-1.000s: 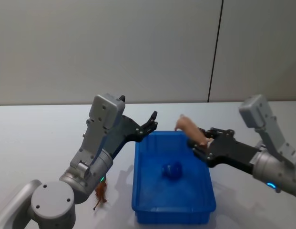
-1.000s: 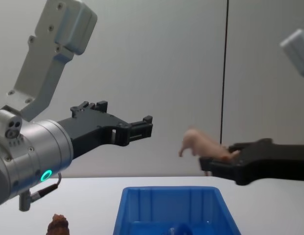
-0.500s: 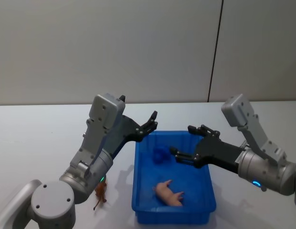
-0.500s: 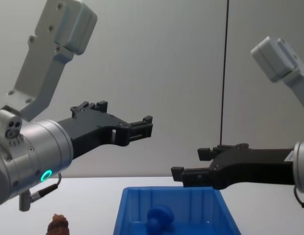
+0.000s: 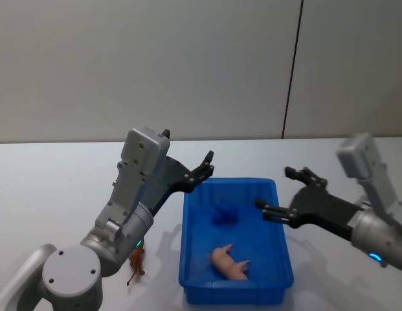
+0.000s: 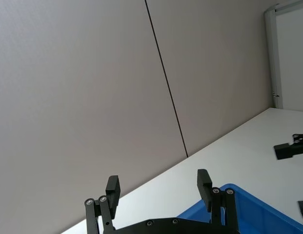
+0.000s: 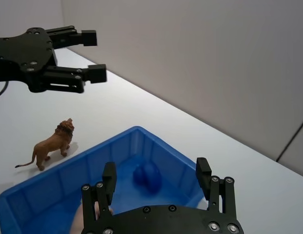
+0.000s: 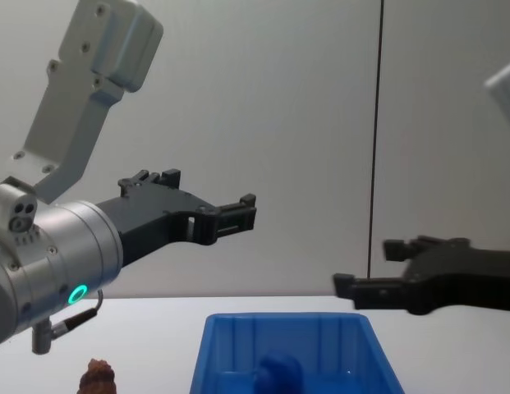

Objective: Pick up the two dolls from the table and place them into the box.

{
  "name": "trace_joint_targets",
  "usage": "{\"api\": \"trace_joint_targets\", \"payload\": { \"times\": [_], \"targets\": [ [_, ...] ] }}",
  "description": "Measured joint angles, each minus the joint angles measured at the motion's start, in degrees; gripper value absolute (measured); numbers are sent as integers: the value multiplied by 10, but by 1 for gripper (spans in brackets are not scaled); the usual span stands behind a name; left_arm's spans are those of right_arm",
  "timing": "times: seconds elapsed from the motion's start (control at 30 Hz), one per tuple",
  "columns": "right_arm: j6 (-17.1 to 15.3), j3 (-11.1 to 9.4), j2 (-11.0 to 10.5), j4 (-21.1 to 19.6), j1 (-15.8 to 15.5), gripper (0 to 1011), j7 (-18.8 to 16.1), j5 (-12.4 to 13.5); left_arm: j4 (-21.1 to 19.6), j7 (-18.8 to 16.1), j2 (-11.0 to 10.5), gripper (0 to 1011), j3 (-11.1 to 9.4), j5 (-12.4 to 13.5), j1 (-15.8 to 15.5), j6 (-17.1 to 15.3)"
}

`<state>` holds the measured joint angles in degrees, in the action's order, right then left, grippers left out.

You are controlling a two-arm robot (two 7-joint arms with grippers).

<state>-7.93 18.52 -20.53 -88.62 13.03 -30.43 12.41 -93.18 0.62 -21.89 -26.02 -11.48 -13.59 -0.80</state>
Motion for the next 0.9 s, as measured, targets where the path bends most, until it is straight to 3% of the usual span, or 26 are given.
{"api": "trace_joint_targets", "payload": {
  "times": [0.33,0.7,0.9],
  "targets": [
    [24,-26,-46,-19,-37,1001,10,40,0,0,0,1001,0,0,0,0],
    [35,-40,-70,-29,-57,1001,12,60,-4,-3,-2,1001,1,0,3,-4],
    [38,-44,-77,-32,-63,1001,13,67,-23,-25,-12,1001,4,-4,19,-24]
  ]
}}
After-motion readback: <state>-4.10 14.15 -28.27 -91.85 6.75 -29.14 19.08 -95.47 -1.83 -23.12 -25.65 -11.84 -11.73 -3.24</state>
